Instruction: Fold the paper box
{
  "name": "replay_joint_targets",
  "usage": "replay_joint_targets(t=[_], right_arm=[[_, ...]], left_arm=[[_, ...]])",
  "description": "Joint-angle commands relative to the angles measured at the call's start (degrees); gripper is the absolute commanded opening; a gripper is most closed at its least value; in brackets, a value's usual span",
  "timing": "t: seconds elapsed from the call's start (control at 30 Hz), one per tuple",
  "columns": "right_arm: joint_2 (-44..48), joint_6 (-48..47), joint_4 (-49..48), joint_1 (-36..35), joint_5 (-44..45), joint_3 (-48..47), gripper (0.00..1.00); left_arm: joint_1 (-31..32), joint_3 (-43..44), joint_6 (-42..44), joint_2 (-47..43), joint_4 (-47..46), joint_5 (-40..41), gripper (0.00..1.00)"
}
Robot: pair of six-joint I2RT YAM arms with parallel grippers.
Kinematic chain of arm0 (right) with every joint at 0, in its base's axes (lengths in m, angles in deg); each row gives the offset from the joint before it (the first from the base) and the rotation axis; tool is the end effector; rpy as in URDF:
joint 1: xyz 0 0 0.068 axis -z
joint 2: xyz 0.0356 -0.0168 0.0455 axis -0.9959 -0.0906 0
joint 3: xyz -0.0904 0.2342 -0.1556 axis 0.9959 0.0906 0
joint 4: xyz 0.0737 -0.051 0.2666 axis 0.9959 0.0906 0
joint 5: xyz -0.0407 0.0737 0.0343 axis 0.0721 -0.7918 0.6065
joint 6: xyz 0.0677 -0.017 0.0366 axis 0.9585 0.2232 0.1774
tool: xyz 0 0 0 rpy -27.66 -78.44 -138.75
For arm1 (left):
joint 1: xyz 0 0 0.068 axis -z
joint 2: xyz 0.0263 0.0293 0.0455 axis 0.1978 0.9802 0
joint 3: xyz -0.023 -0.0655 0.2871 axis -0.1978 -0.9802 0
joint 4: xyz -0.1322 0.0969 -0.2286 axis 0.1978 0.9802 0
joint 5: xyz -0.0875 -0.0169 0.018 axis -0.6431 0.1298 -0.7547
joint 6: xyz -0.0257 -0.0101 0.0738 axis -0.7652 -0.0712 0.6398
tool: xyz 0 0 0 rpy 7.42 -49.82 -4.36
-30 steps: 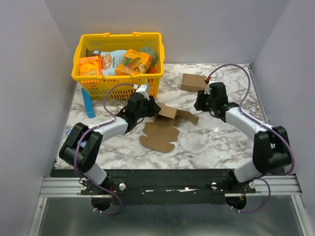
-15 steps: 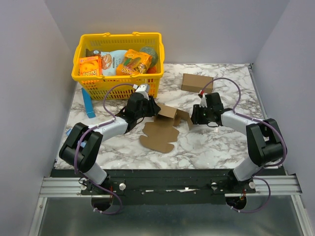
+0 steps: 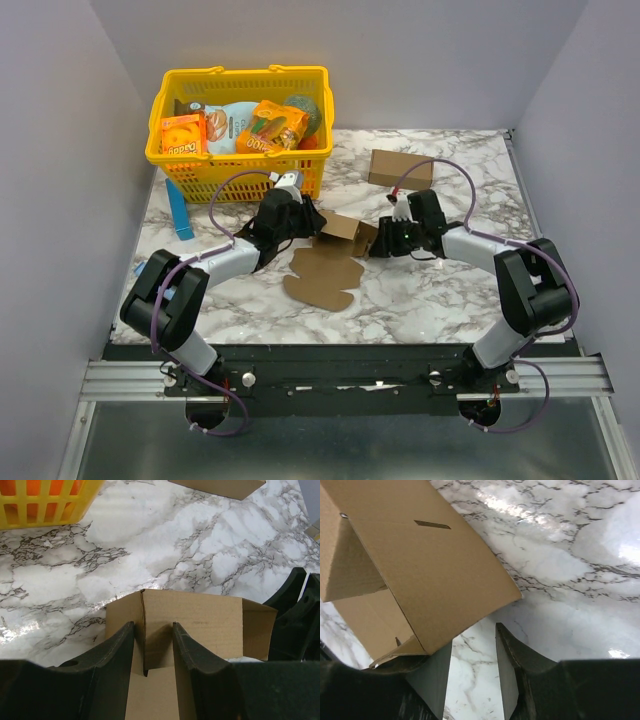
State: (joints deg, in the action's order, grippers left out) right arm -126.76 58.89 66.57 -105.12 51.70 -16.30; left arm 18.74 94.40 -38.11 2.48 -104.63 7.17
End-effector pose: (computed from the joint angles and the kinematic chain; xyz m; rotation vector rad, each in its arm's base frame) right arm 0.3245 0.1511 0.1500 -0.3760 2.4548 0.7909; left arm 0.3296 -0.1990 0.2013 0.0056 2.0889 -0.7952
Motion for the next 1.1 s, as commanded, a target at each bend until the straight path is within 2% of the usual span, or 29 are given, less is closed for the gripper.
replay_joint_targets(t=[0.0,0.33,0.5,0.7,0.8,0.9,0.93,1.07], right_arm=[[0.4,-0.3,0.6,-0.3,5.6,0.5,0.52],[15.3,0.8,3.5,-0.3,5.7,6.5,0.8],[20.2,1.9,7.0,-0.3,7.4,4.1,0.8],[14.9,2.0,12.1,-0.3,11.3,-2.1,0.8],[12.0,1.6,12.3,-0.3,11.6,-3.1,0.77],[10.5,0.4,11.8,-0.3,9.5,-3.8,0.57],[10.3,0.0,11.6,-0.4,8.4,-3.9,0.46],[10.0,0.6,11.2,-1.2,3.2,-4.1,0.26]], left_arm=[[0.8,-1.5,1.1,0.5,3.0,0.8,0.43],[0.8,-0.5,2.9,-0.2,5.1,1.1,0.43],[0.8,-0.2,3.2,-0.3,5.7,1.5,0.43],[0.8,-0.6,2.9,-0.2,5.3,1.7,0.43],[0.8,-0.7,2.4,-0.1,5.0,1.6,0.43],[0.8,-0.8,1.9,0.1,4.8,1.9,0.43],[0.8,-0.8,1.7,0.1,4.7,1.9,0.43],[1.3,-1.2,0.5,-0.2,4.7,3.4,0.43]])
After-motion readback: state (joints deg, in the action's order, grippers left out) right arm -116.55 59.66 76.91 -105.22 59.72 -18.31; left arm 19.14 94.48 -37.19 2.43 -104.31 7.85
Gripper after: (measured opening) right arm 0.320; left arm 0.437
